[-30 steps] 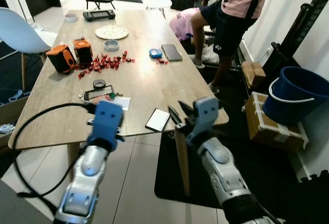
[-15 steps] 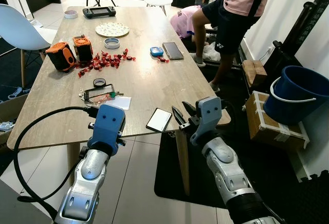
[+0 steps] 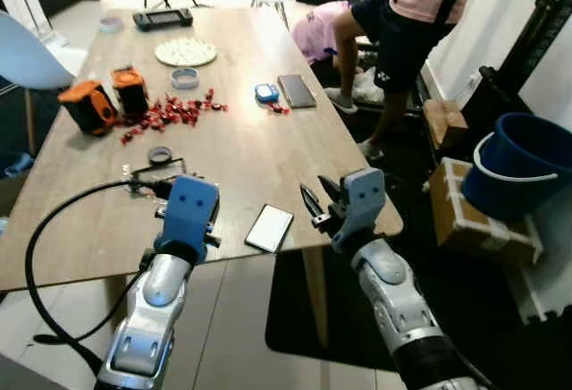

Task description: Hang keys on a hook

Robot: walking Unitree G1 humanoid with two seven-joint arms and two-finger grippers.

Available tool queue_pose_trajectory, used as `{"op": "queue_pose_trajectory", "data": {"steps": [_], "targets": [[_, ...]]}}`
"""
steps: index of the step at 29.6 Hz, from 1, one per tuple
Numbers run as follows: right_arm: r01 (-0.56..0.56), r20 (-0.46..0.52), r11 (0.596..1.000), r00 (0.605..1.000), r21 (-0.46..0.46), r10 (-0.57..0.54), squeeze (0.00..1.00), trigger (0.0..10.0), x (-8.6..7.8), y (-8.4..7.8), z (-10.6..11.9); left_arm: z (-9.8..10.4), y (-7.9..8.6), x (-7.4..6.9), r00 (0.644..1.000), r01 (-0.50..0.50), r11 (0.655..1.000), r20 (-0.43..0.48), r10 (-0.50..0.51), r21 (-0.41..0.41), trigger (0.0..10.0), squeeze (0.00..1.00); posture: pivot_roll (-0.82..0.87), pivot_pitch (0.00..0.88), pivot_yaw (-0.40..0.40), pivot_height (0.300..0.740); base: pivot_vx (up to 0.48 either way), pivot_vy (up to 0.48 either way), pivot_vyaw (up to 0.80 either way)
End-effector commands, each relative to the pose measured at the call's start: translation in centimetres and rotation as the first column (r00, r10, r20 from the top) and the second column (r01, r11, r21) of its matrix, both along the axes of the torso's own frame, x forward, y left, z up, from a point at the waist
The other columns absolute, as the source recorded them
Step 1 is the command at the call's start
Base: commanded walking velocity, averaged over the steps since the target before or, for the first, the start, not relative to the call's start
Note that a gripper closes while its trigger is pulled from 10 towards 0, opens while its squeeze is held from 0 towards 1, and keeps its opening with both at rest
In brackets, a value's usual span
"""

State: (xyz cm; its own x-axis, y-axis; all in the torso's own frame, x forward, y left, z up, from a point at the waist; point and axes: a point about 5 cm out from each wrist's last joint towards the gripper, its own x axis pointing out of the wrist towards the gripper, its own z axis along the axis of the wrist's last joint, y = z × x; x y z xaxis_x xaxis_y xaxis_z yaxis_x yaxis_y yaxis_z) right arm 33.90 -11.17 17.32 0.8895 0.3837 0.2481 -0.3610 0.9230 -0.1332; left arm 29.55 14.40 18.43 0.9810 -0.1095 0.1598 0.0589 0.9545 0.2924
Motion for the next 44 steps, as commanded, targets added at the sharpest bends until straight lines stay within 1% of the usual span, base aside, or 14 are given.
{"op": "queue_pose_trajectory", "data": {"steps": [1, 7, 17, 25, 26, 28, 30, 32, 34, 35, 36, 38, 41, 44], "targets": [[-0.005, -0.017, 1.0, 1.0, -0.004, 0.005, 0.0, 10.0, 0.0, 0.6, -0.5, -0.6, 0.3, -0.1, 1.0, -0.016, 1.0, -0.019, 0.016, 0.008, 10.0, 0.0, 0.14, 0.157, -0.059, 0.74, 0.442, 0.0, 0.48], [0.001, -0.012, 1.0, 1.0, 0.005, -0.001, 0.0, 10.0, 0.1, 0.5, -0.4, -0.7, 0.3, -0.1, 1.0, -0.021, 1.0, -0.023, 0.021, 0.004, 10.0, 0.0, 0.14, 0.153, -0.057, 0.74, 0.408, 0.0, 0.3], [-0.015, -0.004, 1.0, 1.0, 0.024, 0.015, 0.0, 10.0, -0.1, 0.6, -0.3, -0.8, 0.4, -0.1, 0.999, -0.023, 1.0, -0.031, 0.023, -0.015, 10.0, 0.0, 0.14, 0.148, -0.056, 0.74, 0.0, 0.0, 0.0], [-0.031, 0.001, 0.999, 1.0, 0.018, 0.031, 0.0, 10.0, -0.2, 0.8, -0.3, -0.8, 1.0, -0.3, 0.999, -0.027, 0.999, -0.045, 0.028, 0.028, 10.0, 0.0, 0.14, 0.15, -0.054, 0.74, 0.0, 0.0, 0.0], [-0.032, 0.003, 0.999, 0.999, 0.017, 0.032, 0.0, 10.0, -0.2, 0.8, -0.3, -0.7, 1.3, -0.3, 0.998, -0.028, 0.997, -0.05, 0.031, 0.068, 10.0, 0.0, 0.14, 0.15, -0.053, 0.74, 0.0, 0.0, 0.0], [-0.031, 0.002, 0.999, 1.0, 0.014, 0.031, 0.0, 10.0, -0.3, 0.6, -0.4, -0.6, 2.5, -0.3, 0.994, 0.004, 0.984, -0.108, 0.015, 0.176, 10.0, 0.0, 0.14, 0.156, -0.049, 0.74, 0.0, 0.0, 0.0], [-0.031, 0.002, 0.999, 1.0, 0.014, 0.031, 0.0, 10.0, -0.3, 0.6, -0.4, -0.6, 2.5, -0.3, 0.994, 0.004, 0.984, -0.108, 0.015, 0.176, 10.0, 0.0, 0.14, 0.156, -0.049, 0.74, 0.0, 0.0, 0.0], [-0.026, -0.002, 1.0, 1.0, 0.011, 0.026, 0.0, 10.0, -0.3, 0.4, -0.5, -0.6, 3.8, -0.3, 0.983, 0.043, 0.959, -0.184, 0.009, 0.28, 10.0, 0.0, 0.14, 0.161, -0.046, 0.74, 0.0, 0.0, 0.0], [-0.022, -0.004, 1.0, 1.0, 0.011, 0.022, 0.0, 10.0, -0.3, 0.3, -0.5, -0.5, 4.9, -0.1, 0.973, 0.082, 0.918, -0.23, 0.01, 0.388, 10.0, 0.0, 0.14, 0.164, -0.044, 0.74, 0.0, 0.0, 0.0], [-0.022, -0.004, 1.0, 1.0, 0.011, 0.022, 0.0, 10.0, -0.3, 0.3, -0.5, -0.5, 4.9, -0.1, 0.973, 0.082, 0.918, -0.23, 0.01, 0.388, 10.0, 0.0, 0.14, 0.164, -0.044, 0.74, 0.0, 0.0, 0.0], [-0.021, -0.004, 1.0, 1.0, 0.011, 0.021, 0.0, 10.0, -0.3, 0.3, -0.5, -0.5, 5.4, -0.1, 0.968, 0.102, 0.902, -0.251, 0.007, 0.42, 10.0, 0.0, 0.14, 0.165, -0.042, 0.74, 0.0, 0.0, 0.0], [-0.018, -0.004, 1.0, 1.0, 0.013, 0.018, 0.0, 10.0, -0.3, 0.3, -0.5, -0.5, 6.3, -0.3, 0.955, 0.151, 0.881, -0.295, -0.014, 0.448, 10.0, 0.0, 0.14, 0.167, -0.037, 0.74, 0.0, 0.0, 0.0], [-0.01, -0.005, 1.0, 1.0, 0.015, 0.01, 0.0, 10.0, -0.4, 0.1, -0.6, -0.2, 7.8, -1.2, 0.927, 0.248, 0.859, -0.366, -0.078, 0.447, 10.0, 0.0, 0.14, 0.168, -0.034, 0.74, 0.0, 0.0, 0.0], [-0.004, -0.009, 1.0, 1.0, 0.016, 0.004, 0.0, 10.0, -0.5, -0.1, -0.7, 0.3, 8.8, -2.1, 0.9, 0.32, 0.84, -0.417, -0.125, 0.438, 10.0, 0.0, 0.14, 0.168, -0.034, 0.74, 0.0, 0.0, 0.0]]}}
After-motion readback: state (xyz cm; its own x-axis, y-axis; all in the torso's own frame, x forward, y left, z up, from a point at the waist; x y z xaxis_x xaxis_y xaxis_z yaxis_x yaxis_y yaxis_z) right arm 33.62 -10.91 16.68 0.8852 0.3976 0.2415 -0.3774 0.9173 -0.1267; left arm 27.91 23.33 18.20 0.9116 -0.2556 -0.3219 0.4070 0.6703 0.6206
